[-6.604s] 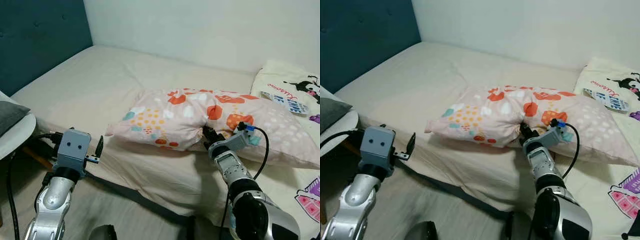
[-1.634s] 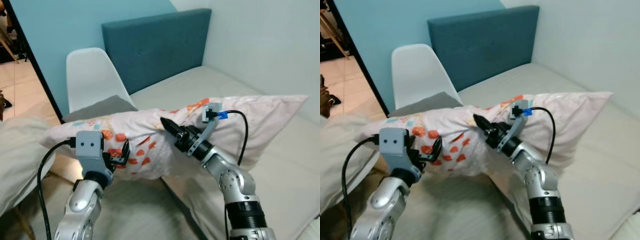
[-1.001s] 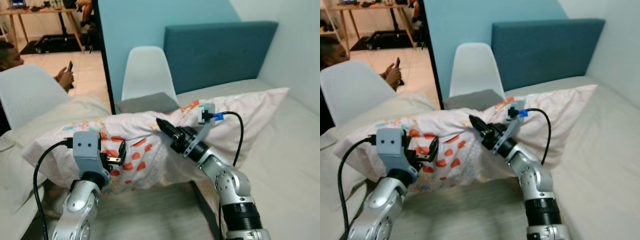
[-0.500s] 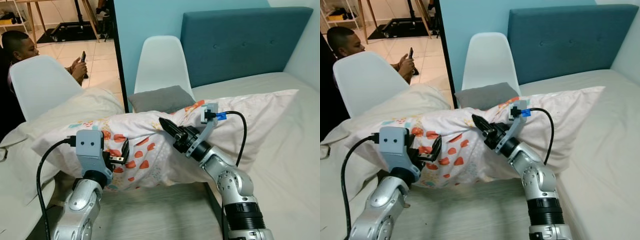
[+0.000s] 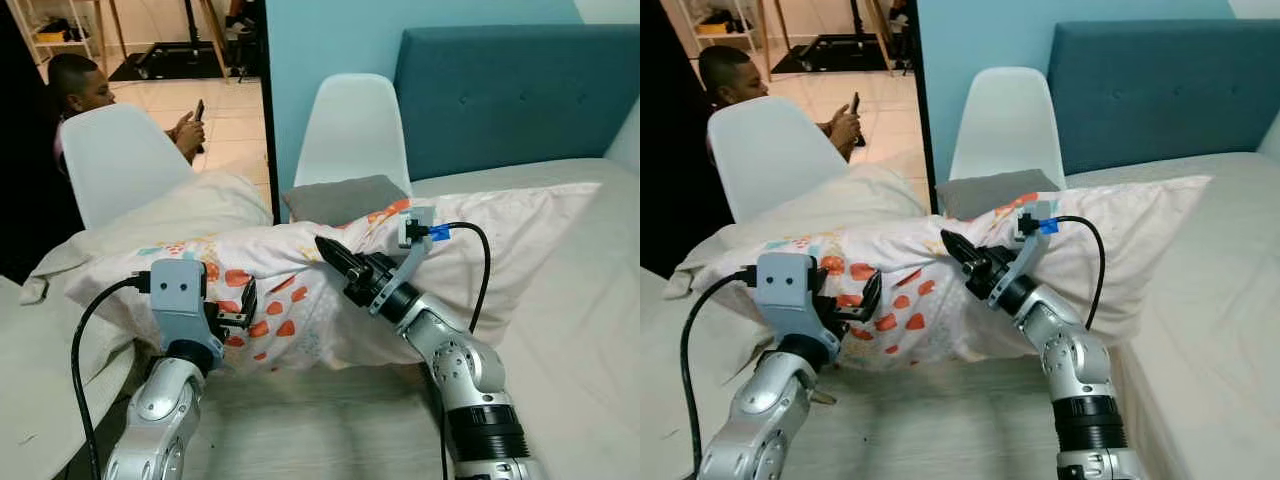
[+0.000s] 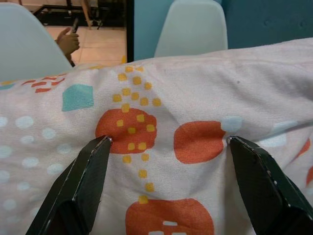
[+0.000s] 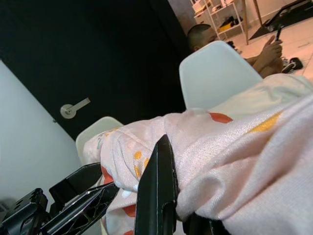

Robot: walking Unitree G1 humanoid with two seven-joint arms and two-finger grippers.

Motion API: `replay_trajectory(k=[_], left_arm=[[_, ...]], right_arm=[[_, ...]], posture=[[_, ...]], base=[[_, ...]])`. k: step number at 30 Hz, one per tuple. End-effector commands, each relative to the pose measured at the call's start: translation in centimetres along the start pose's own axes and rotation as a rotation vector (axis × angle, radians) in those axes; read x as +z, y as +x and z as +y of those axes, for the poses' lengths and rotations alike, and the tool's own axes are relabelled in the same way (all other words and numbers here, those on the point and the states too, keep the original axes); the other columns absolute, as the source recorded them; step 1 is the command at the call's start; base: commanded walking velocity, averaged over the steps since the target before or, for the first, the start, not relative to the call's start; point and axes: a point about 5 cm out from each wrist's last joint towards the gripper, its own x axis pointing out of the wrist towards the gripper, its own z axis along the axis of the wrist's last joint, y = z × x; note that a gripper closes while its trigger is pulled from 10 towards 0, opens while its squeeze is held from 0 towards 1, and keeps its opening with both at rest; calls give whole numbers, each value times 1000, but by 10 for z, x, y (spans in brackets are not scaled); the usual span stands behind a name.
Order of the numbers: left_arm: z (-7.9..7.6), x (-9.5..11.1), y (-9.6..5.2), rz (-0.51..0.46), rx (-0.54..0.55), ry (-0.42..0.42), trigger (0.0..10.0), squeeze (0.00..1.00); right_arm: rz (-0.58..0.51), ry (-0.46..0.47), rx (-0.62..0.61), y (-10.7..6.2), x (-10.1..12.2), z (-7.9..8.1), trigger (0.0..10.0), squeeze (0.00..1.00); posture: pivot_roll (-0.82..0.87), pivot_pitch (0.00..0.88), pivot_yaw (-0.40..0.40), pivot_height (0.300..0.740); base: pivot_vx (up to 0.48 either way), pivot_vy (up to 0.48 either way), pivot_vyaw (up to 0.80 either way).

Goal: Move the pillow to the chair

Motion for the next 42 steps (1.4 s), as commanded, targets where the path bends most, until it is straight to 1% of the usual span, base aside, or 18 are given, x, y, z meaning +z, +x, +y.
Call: replay_trajectory(k=[1, 11, 13, 16, 20, 30, 42], left_arm=[[3, -4, 1, 16, 8, 11, 10000, 0], [4, -3, 0, 20, 22, 14, 10000, 0], [3, -4, 1, 28, 16, 35, 10000, 0], [4, -5, 1, 32, 20, 32, 10000, 0], [8, -6, 0, 34, 49, 5, 10000, 0], [6, -7, 1, 43, 43, 13, 10000, 0], [5, -6, 2, 26, 29, 28, 10000, 0]], right_arm=[[-78, -59, 61, 9, 19, 12, 10000, 0], [-77, -62, 57, 9, 19, 12, 10000, 0], [-77, -62, 58, 9, 19, 12, 10000, 0], [-77, -62, 58, 9, 19, 12, 10000, 0], [-76, -62, 58, 9, 19, 12, 10000, 0], [-73, -66, 60, 8, 18, 12, 10000, 0], [-69, -71, 61, 8, 17, 12, 10000, 0]], posture=[[99, 0, -21, 740], [96, 0, -20, 740], [95, 0, -18, 740], [95, 0, -18, 740], [97, 0, -20, 740], [94, 0, -18, 740], [92, 0, -18, 740]], base=[[0, 0, 519], [0, 0, 520], [0, -480, 525], [0, -480, 525], [0, 0, 522], [0, 0, 524], [0, 0, 523]])
